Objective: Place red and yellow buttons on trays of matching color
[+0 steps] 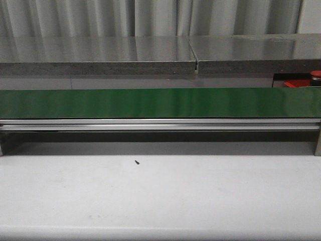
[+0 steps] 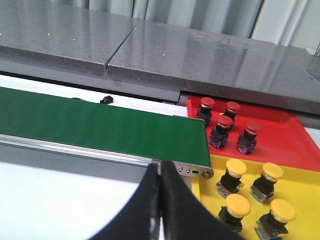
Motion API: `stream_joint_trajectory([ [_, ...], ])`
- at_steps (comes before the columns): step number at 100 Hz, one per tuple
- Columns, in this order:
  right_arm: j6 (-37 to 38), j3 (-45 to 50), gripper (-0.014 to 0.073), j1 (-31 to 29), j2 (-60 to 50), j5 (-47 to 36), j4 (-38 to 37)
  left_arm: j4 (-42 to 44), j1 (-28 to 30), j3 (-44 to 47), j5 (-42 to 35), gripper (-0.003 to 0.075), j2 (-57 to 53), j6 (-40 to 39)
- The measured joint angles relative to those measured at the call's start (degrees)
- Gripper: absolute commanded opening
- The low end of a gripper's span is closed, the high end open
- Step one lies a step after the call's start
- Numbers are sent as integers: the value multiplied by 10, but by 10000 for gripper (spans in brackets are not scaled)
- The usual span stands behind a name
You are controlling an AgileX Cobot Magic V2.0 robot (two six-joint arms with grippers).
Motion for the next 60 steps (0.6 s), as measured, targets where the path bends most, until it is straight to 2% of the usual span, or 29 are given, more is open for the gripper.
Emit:
stream_joint_trajectory([
  [60, 1, 2, -90, 0, -1, -2, -4, 0, 0, 0, 0, -19, 0, 0],
])
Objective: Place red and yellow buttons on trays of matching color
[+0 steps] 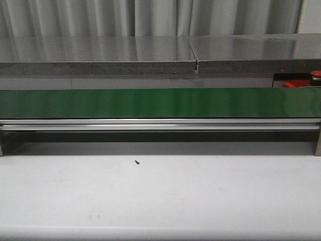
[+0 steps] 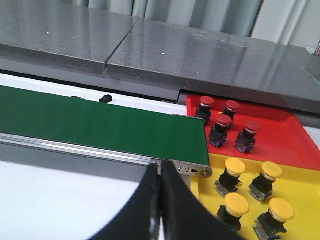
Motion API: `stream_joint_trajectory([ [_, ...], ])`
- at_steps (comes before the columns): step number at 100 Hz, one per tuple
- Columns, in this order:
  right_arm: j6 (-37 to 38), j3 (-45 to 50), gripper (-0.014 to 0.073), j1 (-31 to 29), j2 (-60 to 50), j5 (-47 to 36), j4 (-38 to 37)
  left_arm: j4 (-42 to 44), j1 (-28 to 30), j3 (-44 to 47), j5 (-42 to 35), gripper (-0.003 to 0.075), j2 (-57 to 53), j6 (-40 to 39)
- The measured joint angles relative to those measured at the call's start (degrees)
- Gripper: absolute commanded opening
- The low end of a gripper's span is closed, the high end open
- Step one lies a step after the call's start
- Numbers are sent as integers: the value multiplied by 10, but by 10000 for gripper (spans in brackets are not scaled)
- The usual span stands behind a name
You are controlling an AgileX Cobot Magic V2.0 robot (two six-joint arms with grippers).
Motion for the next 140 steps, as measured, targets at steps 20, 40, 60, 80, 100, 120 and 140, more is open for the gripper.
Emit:
stream_joint_trajectory([
  [20, 1, 70, -90, 0, 0, -117, 2, 0, 0, 0, 0, -19, 0, 0],
  [40, 36, 164, -90, 1, 0, -168, -23, 0, 0, 0, 0, -19, 0, 0],
  [60, 101, 184, -90, 55, 0, -180, -134, 0, 0, 0, 0, -19, 0, 0],
  [80, 113, 242, -90, 111, 0, -261, -174, 0, 0, 0, 0, -19, 0, 0],
  [100, 118, 300, -90, 149, 0, -331, -182, 0, 0, 0, 0, -19, 0, 0],
  [120, 118, 331, -90, 167, 0, -369, -184, 0, 0, 0, 0, -19, 0, 0],
  [140, 126, 347, -90, 167, 0, -410, -185, 0, 0, 0, 0, -19, 0, 0],
])
